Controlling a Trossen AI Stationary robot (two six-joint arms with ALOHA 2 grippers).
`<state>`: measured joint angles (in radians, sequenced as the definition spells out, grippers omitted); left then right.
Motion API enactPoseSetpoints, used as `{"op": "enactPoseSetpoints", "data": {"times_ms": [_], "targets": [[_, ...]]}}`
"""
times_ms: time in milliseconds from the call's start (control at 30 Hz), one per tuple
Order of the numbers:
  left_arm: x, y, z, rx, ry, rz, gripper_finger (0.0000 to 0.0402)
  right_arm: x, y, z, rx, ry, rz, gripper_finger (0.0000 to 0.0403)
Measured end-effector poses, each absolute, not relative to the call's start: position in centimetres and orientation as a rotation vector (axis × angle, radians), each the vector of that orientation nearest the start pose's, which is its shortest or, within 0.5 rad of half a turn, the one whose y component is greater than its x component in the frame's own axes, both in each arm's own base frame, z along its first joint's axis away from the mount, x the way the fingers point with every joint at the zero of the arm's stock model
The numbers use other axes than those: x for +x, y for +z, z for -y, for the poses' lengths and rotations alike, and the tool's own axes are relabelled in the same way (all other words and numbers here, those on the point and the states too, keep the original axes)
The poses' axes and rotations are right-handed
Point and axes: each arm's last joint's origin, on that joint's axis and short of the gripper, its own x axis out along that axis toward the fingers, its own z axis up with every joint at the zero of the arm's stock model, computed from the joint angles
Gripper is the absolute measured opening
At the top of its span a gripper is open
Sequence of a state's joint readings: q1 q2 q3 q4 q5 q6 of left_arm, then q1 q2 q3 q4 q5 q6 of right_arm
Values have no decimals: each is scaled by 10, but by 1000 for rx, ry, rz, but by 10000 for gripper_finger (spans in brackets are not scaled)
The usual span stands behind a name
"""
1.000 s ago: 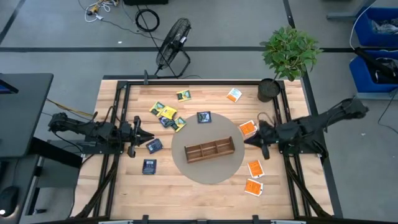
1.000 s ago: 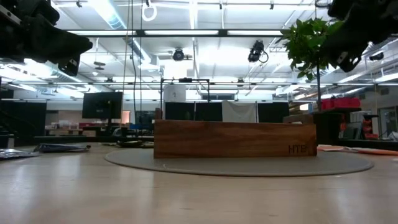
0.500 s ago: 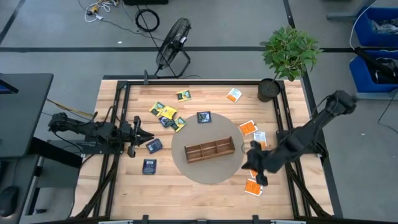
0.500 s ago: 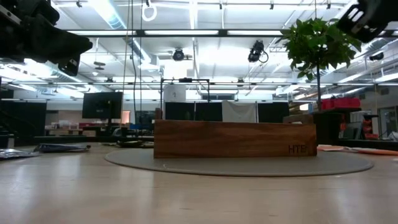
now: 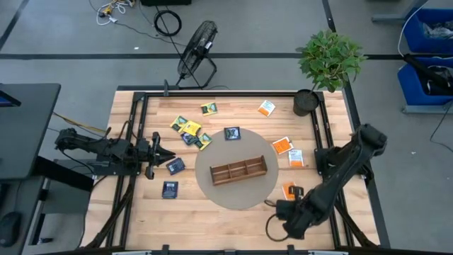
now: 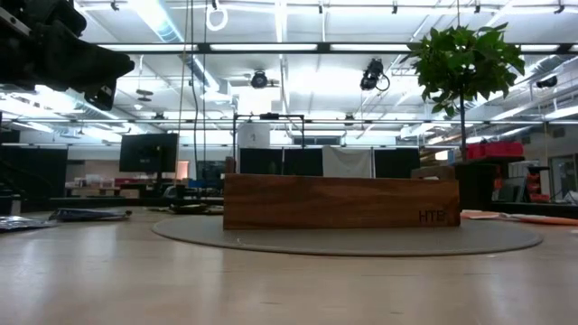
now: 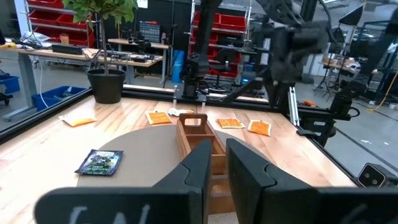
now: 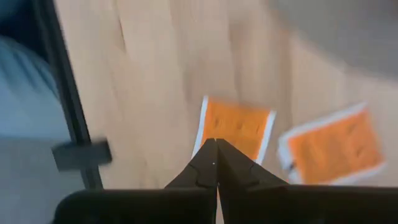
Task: Pick & Place Tea
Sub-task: Put the orange tea bag into the right section of the wooden organizer
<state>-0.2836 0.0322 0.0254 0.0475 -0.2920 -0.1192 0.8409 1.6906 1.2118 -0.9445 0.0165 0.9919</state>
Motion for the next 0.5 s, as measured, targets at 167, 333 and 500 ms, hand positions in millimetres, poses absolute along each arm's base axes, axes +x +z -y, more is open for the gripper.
{"op": "enactPoseSetpoints", "data": {"times_ms": [167,333,500], "targets": [[95,174,19,-131,6,39,51,213,194,-253,246,-13,-1573,22],[95,174,19,-131,6,39,51,215,180,-264,263,6,-1662,60],[95,174,19,-131,6,39,51,215,167,-266,246,-7,-1722,107]]}}
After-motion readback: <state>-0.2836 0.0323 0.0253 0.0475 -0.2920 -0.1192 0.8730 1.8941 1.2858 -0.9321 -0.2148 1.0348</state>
